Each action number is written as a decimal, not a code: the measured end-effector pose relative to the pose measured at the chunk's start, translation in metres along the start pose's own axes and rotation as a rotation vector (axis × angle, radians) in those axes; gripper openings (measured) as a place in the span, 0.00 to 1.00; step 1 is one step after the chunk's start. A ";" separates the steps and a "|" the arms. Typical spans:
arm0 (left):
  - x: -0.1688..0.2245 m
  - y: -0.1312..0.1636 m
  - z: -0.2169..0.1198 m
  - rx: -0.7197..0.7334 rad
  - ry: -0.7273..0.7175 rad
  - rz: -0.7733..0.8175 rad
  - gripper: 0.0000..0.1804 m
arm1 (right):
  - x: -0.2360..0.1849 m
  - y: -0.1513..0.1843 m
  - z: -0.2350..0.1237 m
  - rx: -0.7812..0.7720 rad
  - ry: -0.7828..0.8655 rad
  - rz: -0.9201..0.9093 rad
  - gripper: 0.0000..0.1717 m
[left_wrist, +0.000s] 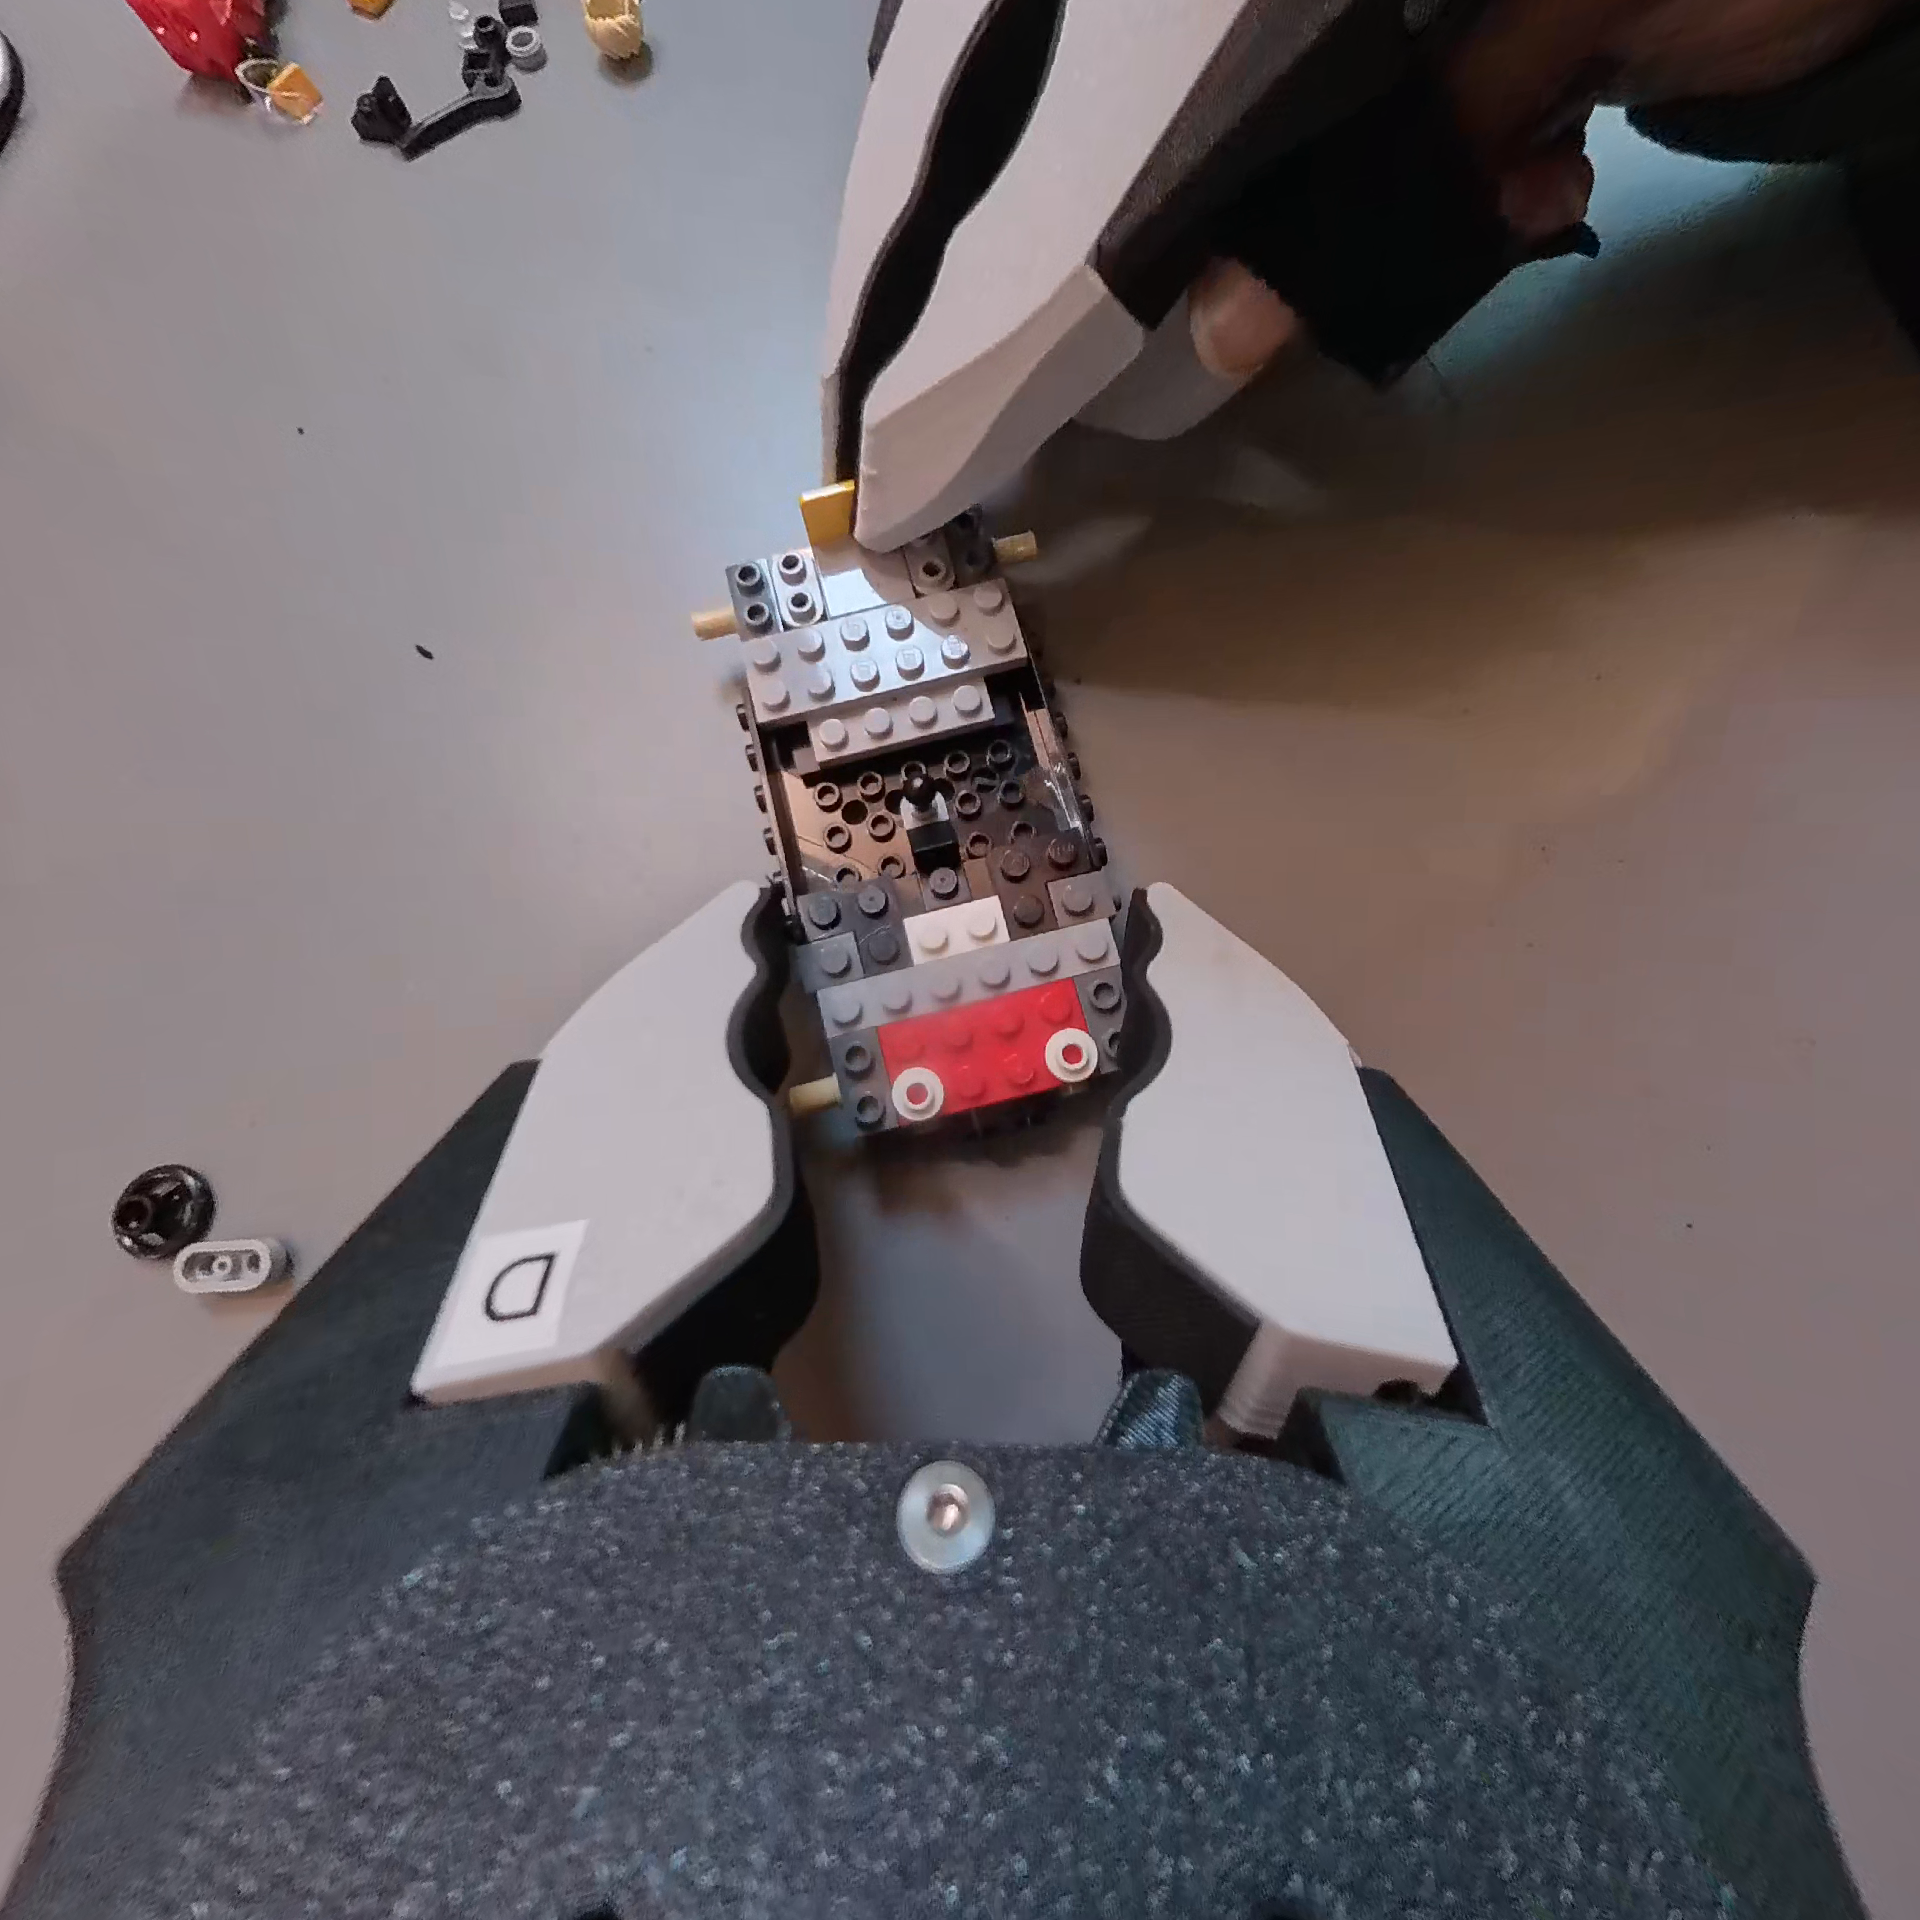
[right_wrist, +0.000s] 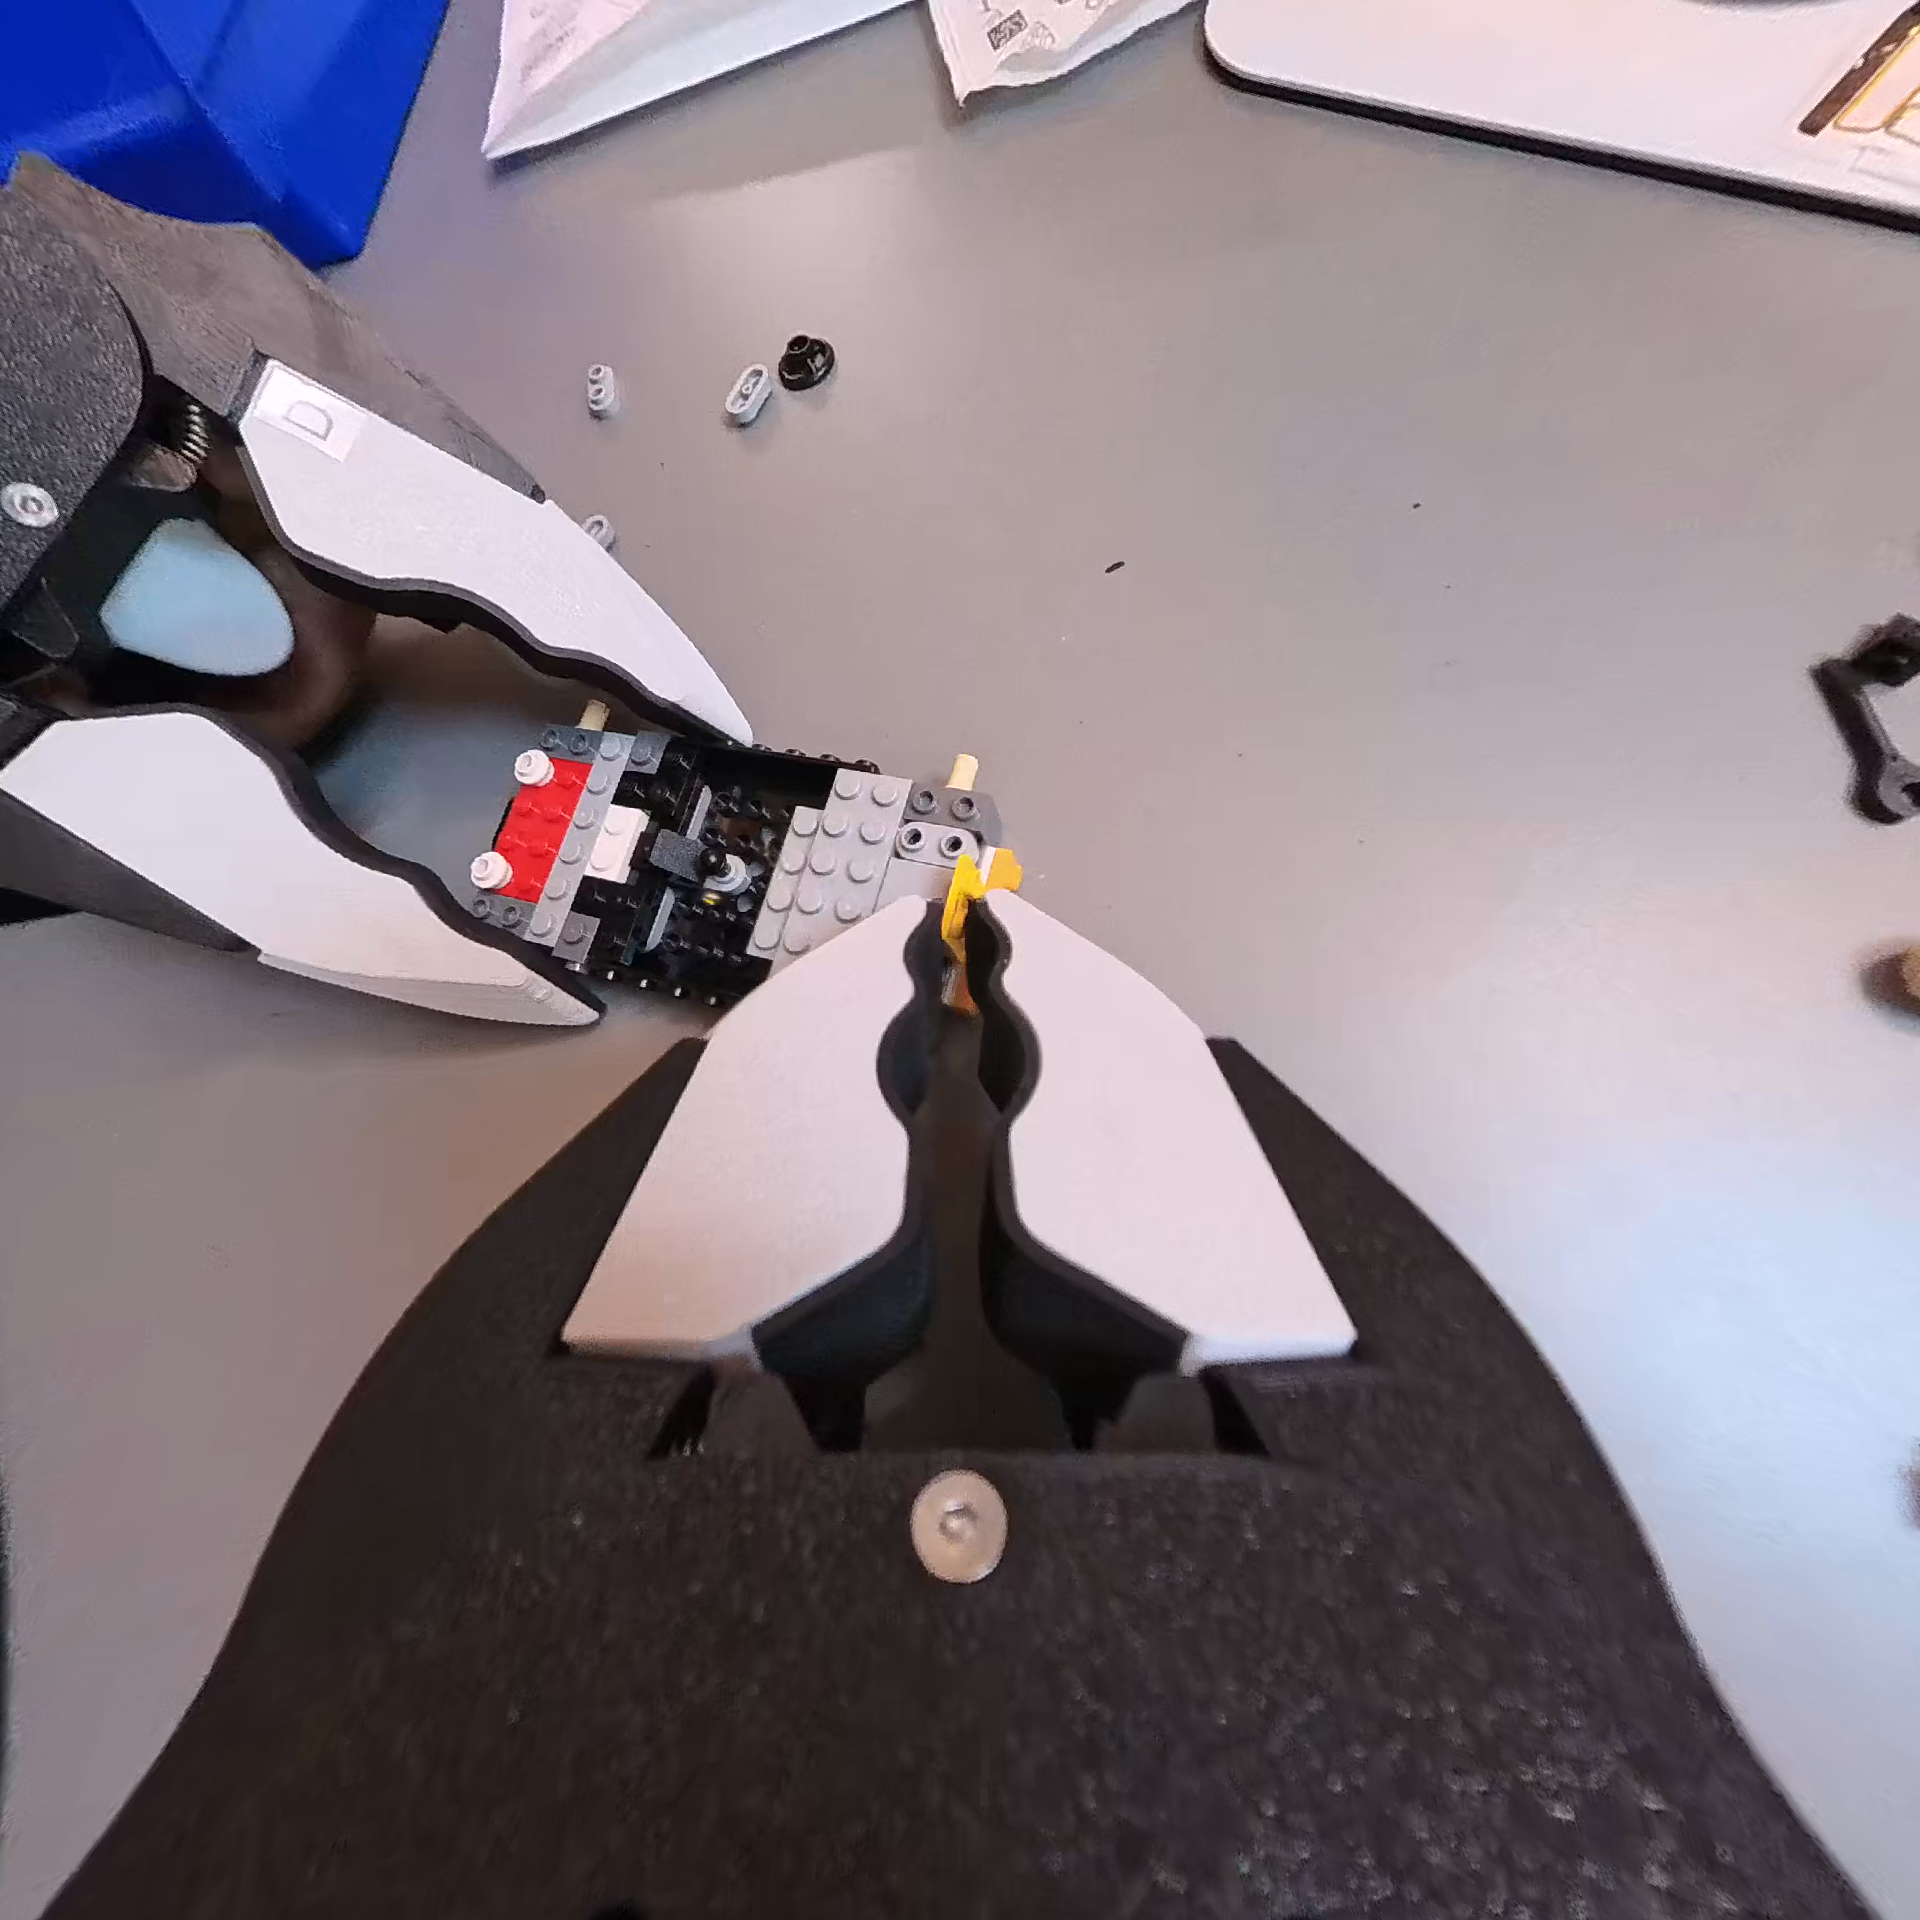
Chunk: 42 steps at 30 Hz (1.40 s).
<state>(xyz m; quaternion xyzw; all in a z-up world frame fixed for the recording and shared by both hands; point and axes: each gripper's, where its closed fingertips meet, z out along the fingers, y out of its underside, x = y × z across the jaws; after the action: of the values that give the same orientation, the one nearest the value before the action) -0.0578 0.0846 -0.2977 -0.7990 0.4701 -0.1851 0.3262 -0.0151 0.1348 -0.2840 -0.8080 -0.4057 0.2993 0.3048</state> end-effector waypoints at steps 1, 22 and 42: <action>0.000 0.000 0.000 0.000 0.001 -0.002 0.34 | 0.000 0.000 0.000 0.002 -0.011 0.021 0.02; 0.002 -0.001 0.002 0.003 0.008 -0.021 0.34 | 0.000 -0.004 -0.005 0.038 0.048 -0.069 0.02; 0.003 -0.031 0.017 -0.053 0.013 -0.016 0.33 | -0.007 -0.001 -0.003 0.000 0.151 -0.264 0.02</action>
<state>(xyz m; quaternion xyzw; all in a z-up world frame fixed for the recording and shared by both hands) -0.0268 0.0982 -0.2883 -0.8100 0.4704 -0.1803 0.3002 -0.0164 0.1288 -0.2794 -0.7678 -0.4846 0.1950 0.3710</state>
